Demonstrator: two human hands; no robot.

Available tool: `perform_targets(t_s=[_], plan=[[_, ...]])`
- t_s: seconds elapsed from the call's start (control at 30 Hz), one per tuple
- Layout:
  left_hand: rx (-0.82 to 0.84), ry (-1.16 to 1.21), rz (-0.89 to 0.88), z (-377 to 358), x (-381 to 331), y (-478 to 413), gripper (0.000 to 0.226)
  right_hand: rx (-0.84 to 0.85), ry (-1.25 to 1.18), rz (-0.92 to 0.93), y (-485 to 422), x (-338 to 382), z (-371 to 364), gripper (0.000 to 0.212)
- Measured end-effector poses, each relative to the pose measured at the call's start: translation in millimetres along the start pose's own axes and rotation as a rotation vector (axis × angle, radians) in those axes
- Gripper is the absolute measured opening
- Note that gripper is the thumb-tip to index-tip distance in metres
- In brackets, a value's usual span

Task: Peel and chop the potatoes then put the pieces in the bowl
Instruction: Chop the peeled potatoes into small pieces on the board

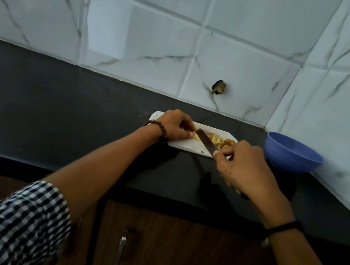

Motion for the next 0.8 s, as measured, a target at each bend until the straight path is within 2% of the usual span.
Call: perform_targets(t_s=[0.27,0.6,0.8], plan=[[-0.041,0.076,-0.013,2,2,-1,0.017,-0.148,0.003,-0.058,-14,-15,0,0.028],[-0.08,0.023,0.018,5,6,-2,0.014,-0.096,-0.168,0.01,-15,-2,-10,0.027],[-0.089,0.024,0.038,4,5,-1,0.012,-0.08,-0.112,-0.004,-24,6,-15,0.029]])
Point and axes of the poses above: each hand's wrist, its own y-axis away from the middle knuckle, its own z-axis out of the back of the hand, x = y × z, the point moved 6 cm from there along -y, towards the middle knuckle, and after that the axes turned 11 degrees about x, right-handed, at the moved point
